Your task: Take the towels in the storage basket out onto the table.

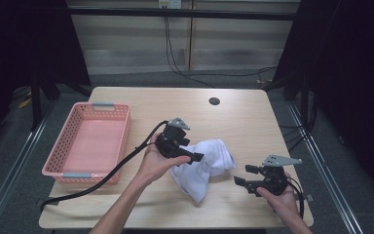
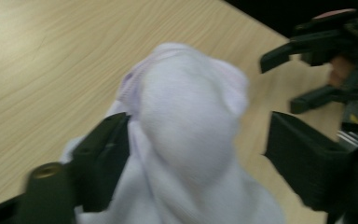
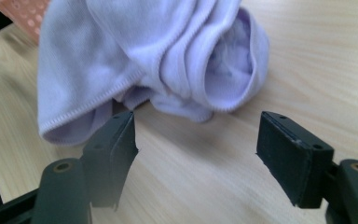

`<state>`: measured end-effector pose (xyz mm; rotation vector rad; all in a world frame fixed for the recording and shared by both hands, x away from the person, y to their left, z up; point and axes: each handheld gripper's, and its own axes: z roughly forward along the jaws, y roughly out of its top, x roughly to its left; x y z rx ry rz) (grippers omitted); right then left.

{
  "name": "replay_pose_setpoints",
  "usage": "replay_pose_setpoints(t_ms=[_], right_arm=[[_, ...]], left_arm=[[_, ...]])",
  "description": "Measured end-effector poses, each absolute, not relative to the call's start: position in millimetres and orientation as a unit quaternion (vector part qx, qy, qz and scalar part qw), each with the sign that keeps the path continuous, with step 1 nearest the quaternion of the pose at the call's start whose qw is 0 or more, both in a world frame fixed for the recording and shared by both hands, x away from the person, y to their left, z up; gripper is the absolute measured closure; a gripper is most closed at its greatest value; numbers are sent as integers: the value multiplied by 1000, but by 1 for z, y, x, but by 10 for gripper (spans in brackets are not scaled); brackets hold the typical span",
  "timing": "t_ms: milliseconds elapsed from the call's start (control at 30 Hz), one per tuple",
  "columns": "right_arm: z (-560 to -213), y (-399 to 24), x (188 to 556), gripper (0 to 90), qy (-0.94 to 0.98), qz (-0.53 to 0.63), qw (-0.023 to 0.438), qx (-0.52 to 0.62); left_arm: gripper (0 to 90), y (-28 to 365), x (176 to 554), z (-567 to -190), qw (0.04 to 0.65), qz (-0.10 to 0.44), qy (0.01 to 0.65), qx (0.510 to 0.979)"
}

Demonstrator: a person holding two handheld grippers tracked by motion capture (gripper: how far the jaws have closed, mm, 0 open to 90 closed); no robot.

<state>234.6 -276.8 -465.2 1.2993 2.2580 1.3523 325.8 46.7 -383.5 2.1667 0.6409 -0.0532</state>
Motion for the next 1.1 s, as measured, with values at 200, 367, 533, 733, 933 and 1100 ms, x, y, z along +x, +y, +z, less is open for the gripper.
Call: replay_pose_setpoints(t_ms=[200,367,533,733,933,1100], right_arm=[[-453,-268,245,538,777,460,107,417],[-446,-257,262,703,788,453,118,400],[-456,-240,283,742,799,440,114,394],[-473,-234,298,585,794,443,91,406],[-477,-223,298,611,808,446,65,380],[-473,-226,297,820,796,459,78,386]], left_arm=[[508,67,281,-381,425,-7,247,871],[650,87,265,-400,429,-17,251,868],[614,84,272,-438,438,-26,272,857],[368,58,287,-445,452,-19,280,847],[444,37,305,-461,421,15,293,858],[769,54,310,-462,445,5,305,842]])
